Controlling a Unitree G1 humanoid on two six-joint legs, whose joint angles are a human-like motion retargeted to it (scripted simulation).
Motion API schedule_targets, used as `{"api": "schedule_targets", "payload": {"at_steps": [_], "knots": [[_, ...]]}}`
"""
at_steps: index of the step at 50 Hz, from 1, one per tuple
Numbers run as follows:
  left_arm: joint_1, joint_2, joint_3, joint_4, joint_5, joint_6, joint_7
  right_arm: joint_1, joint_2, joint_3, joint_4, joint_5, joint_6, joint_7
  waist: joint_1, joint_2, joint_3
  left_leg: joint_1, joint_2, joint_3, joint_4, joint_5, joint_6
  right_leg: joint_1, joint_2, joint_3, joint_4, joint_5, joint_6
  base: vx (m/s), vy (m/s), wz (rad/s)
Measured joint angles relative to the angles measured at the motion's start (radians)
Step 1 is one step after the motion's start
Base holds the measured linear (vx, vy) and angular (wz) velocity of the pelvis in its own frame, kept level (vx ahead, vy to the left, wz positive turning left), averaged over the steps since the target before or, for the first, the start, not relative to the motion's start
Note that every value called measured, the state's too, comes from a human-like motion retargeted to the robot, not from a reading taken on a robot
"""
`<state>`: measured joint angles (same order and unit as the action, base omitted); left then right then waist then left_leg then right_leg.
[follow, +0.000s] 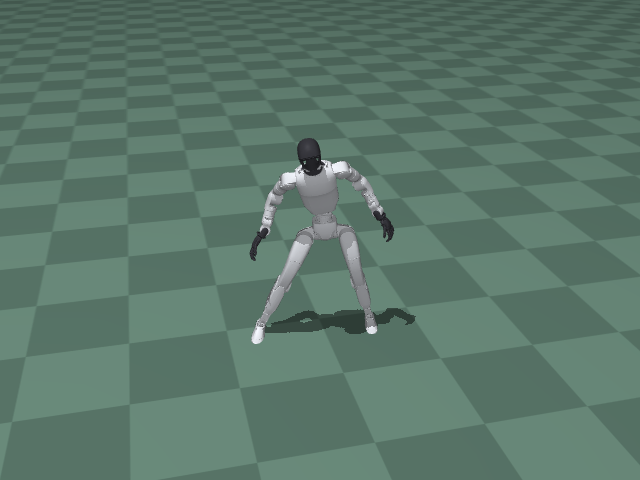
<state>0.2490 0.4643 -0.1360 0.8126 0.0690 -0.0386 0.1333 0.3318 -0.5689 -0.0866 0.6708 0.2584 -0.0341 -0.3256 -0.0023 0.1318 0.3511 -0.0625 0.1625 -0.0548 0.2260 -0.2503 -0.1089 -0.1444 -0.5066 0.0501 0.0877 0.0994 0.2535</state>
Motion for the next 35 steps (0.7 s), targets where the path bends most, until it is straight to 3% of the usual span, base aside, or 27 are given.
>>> {"api": "schedule_targets", "payload": {"at_steps": [3, 5, 10, 15, 20, 25, 31, 35], "knots": [[-0.052, 0.038, 0.004, -0.014, -0.016, 0.013, 0.048, -0.026, 0.063, 0.049, 0.0, -0.023, 0.012, -0.002, 0.041, -0.037, 0.017, -0.021, -0.046, 0.004, 0.011, 0.0, 0.032, 0.004, -0.023, -0.147, 0.007, 0.029, -0.023, -0.17, 0.52, 0.02], [-0.083, 0.063, 0.02, -0.027, -0.034, 0.026, 0.081, -0.05, 0.104, 0.09, -0.014, -0.049, 0.016, 0.001, 0.06, -0.052, 0.034, -0.024, -0.056, 0.005, -0.017, 0.023, 0.038, -0.004, 0.017, -0.189, 0.053, -0.021, -0.044, -0.17, 0.43, 0.04], [-0.099, 0.079, 0.085, -0.059, -0.114, 0.054, 0.139, -0.076, 0.138, 0.19, -0.103, -0.124, 0.011, 0.043, 0.068, -0.067, 0.062, -0.002, -0.046, 0.011, -0.141, 0.103, 0.058, -0.059, 0.269, -0.053, 0.226, -0.216, -0.118, -0.15, 0.32, 0.0], [-0.097, 0.041, 0.103, -0.044, -0.194, 0.069, 0.138, -0.087, 0.119, 0.221, -0.17, -0.144, 0.0, 0.064, 0.044, -0.087, 0.058, 0.003, -0.07, 0.028, -0.238, 0.162, 0.066, -0.085, 0.457, -0.042, 0.254, -0.283, -0.188, -0.12, 0.24, -0.03], [-0.13, -0.014, 0.055, -0.031, -0.103, 0.069, 0.092, -0.089, 0.091, 0.184, -0.181, -0.105, -0.007, 0.037, 0.05, -0.077, 0.065, -0.015, -0.152, 0.047, -0.27, 0.179, 0.043, -0.063, 0.437, -0.168, 0.151, -0.26, -0.199, -0.09, 0.23, -0.01], [-0.098, -0.101, -0.007, -0.119, 0.02, 0.038, 0.038, -0.101, 0.017, 0.16, -0.151, -0.101, -0.006, 0.029, 0.086, 0.011, 0.092, -0.057, -0.211, 0.057, -0.241, 0.174, 0.067, -0.066, 0.377, -0.157, 0.082, -0.194, -0.142, -0.11, 0.22, -0.2], [0.024, -0.153, -0.066, -0.18, 0.062, 0.002, -0.056, -0.16, -0.083, 0.198, -0.111, -0.171, 0.007, 0.038, 0.063, 0.055, 0.096, -0.087, -0.203, 0.24, -0.188, 0.119, 0.075, -0.08, 0.336, -0.122, 0.027, -0.134, -0.099, -0.07, 0.2, -0.26], [0.07, -0.141, -0.115, -0.148, 0.141, 0.001, -0.106, -0.15, -0.12, 0.198, -0.136, -0.19, -0.005, 0.045, 0.015, 0.055, 0.079, -0.083, -0.173, 0.248, -0.18, 0.115, 0.079, -0.089, 0.301, -0.12, 0.028, -0.121, -0.091, -0.02, 0.22, 0.11]]}}
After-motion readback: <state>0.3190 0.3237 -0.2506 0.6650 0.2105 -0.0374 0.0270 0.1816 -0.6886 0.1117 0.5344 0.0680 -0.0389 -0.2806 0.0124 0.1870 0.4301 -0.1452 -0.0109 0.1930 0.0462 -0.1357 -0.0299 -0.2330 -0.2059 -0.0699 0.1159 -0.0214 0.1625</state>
